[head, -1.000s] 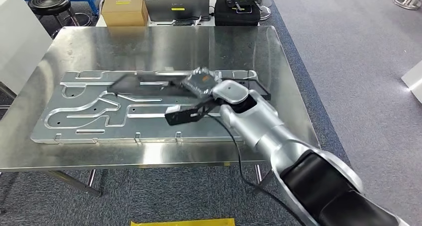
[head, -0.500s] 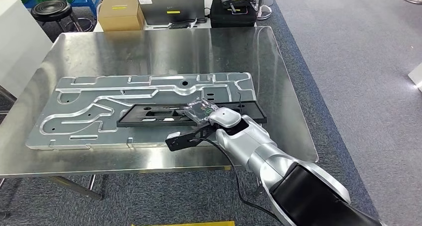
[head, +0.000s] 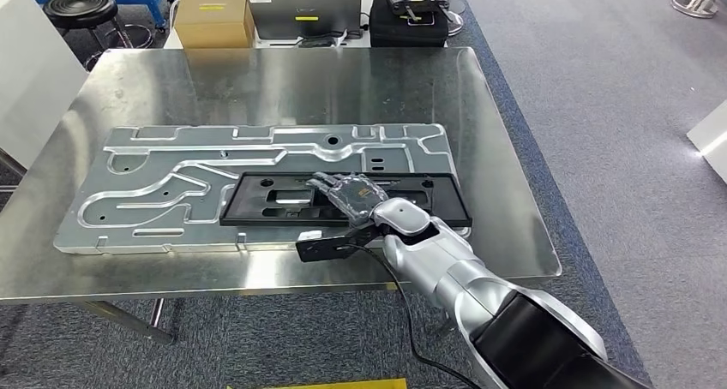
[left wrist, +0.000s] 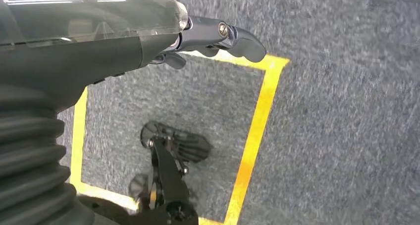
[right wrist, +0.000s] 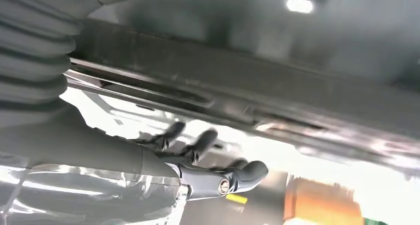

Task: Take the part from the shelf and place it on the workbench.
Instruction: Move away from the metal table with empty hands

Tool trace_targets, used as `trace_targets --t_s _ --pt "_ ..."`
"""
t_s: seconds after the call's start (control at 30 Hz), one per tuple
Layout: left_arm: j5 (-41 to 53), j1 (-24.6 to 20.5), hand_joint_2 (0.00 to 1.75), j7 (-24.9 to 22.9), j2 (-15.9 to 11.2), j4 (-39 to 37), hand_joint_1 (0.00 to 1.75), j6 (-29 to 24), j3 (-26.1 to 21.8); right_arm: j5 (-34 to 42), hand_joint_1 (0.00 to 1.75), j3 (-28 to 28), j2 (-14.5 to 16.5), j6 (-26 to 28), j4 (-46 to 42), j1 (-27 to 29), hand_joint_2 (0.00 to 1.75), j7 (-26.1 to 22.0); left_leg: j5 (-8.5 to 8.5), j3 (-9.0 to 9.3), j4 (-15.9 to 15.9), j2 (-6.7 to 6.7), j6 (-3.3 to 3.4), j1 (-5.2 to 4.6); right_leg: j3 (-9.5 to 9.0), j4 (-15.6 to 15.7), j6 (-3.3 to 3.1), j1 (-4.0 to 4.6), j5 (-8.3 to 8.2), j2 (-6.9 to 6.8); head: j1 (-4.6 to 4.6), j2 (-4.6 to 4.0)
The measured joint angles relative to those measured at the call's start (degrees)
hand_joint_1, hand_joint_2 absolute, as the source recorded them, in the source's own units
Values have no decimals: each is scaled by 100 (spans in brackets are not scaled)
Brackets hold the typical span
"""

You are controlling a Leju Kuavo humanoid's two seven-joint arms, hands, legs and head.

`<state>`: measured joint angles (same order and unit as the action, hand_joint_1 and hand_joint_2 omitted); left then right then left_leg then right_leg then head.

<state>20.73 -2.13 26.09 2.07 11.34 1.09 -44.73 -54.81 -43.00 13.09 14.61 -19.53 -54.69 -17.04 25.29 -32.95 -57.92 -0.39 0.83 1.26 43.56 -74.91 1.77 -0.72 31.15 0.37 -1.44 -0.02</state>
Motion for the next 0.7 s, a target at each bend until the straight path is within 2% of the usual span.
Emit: trace_targets --t_s 0.03,0.1,0.17,0.23,0.33,0.37,0.4,0.47,0.5,0.53,0.57,0.6,0.63,0.67,0.7 --pt "1 5 0 -1 -1 0 0 -1 -6 31 0 51 -27 120 -11 21 0 -39 4 6 -1 -2 1 -10 -33 81 -20 3 -106 -1 0 0" --pt "2 10 0 -10 0 0 0 -2 -18 64 0 141 -63 331 -64 32 0 -96 18 29 2 -4 -1 -30 -392 828 -107 34 -509 -1 0 0" --pt "8 7 0 -32 13 0 0 -2 -28 93 0 239 -91 659 -167 32 0 -164 38 36 1 -2 -32 -52 -725 1516 -195 80 -748 -14 -1 0" --pt "17 5 0 -58 24 0 0 -2 -53 121 0 347 -140 1051 -327 51 0 -239 49 35 14 1 -88 -51 -796 1682 -233 111 -750 -26 -1 0" --pt "33 6 0 -82 22 2 0 0 -113 173 0 498 -254 1405 -726 123 0 -329 132 30 -52 7 -171 -55 -869 1809 -294 67 -789 -31 -1 0" --pt "43 4 0 -92 22 2 0 2 -125 189 0 539 -286 1455 -873 144 0 -351 250 -47 -239 9 -191 -55 -901 1856 -315 46 -805 -35 -2 0" --pt "51 1 0 -104 22 2 0 3 -131 199 0 568 -315 1482 -1005 167 0 -364 420 -198 -567 10 -206 -43 -919 1875 -330 44 -808 -38 -2 0" --pt "66 -4 0 -122 18 2 0 4 -140 206 0 604 -369 1489 -1191 238 0 -375 733 -589 -1339 11 -242 -34 -925 1871 -350 48 -797 -38 -2 0" --pt "71 -2 0 -129 15 2 0 4 -147 209 0 619 -394 1487 -1263 289 0 -377 767 -723 -1567 11 -257 -30 -926 1861 -351 51 -787 -36 -2 0" --pt "76 2 0 -134 12 2 0 4 -153 214 0 633 -412 1487 -1325 334 0 -377 678 -746 -1560 12 -267 -25 -926 1845 -347 51 -775 -31 -2 0" --pt "80 3 0 -140 9 2 0 5 -158 239 0 652 -429 1502 -1394 372 0 -390 491 -658 -1330 13 -274 -17 -926 1819 -335 48 -756 -24 -2 0" --pt "82 0 0 -148 5 2 0 5 -163 288 0 677 -445 1545 -1477 404 0 -423 261 -489 -938 17 -277 -6 -925 1782 -315 45 -729 -15 -2 0" --pt "83 -8 0 -159 1 2 0 3 -167 364 0 712 -470 1626 -1590 444 0 -474 102 -310 -558 21 -273 -3 -914 1736 -286 55 -698 -9 -2 0" --pt "84 -19 0 -172 -2 2 0 -1 -174 462 0 767 -521 1741 -1772 512 0 -539 3 -181 -276 18 -247 -5 -898 1694 -256 66 -670 -6 -2 0" --pt "85 -25 0 -187 -3 2 0 -5 -187 556 0 838 -599 1871 -2026 619 0 -597 -24 -116 -128 11 -214 -9 -883 1663 -225 80 -652 -9 -1 0"
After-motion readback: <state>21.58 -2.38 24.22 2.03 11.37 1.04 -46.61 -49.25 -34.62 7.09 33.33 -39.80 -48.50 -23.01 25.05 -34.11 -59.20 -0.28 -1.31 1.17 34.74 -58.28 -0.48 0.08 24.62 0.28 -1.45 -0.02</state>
